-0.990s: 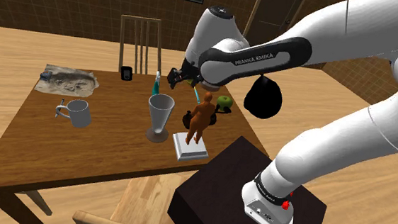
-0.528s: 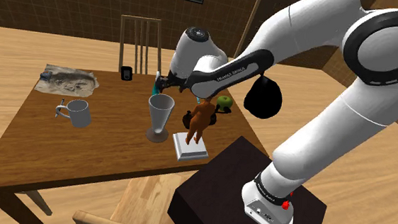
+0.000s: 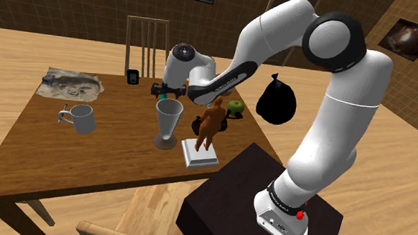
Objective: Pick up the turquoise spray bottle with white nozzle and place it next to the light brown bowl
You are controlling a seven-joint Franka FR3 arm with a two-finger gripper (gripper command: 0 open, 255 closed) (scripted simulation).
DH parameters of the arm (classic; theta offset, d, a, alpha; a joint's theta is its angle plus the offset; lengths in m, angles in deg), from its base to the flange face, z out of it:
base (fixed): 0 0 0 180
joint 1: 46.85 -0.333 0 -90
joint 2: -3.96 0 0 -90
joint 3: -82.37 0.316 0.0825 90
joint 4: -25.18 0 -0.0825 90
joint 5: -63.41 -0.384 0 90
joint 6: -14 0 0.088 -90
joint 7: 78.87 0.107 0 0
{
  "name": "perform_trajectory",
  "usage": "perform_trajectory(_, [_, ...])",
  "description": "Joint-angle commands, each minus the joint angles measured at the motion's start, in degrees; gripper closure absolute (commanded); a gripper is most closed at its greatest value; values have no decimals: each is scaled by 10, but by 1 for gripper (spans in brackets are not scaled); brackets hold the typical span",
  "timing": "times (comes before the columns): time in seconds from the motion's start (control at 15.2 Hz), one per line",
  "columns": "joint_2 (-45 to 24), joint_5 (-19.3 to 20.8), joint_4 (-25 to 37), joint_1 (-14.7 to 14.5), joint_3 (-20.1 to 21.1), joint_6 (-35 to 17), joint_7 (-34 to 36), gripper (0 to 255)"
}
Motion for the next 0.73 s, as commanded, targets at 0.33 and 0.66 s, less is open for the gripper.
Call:
perform_trajectory(0.33, [-80,73,61,-25,-38,-8,61,0])
perform_trajectory(0.66, [-101,87,76,-29,-47,-13,70,0])
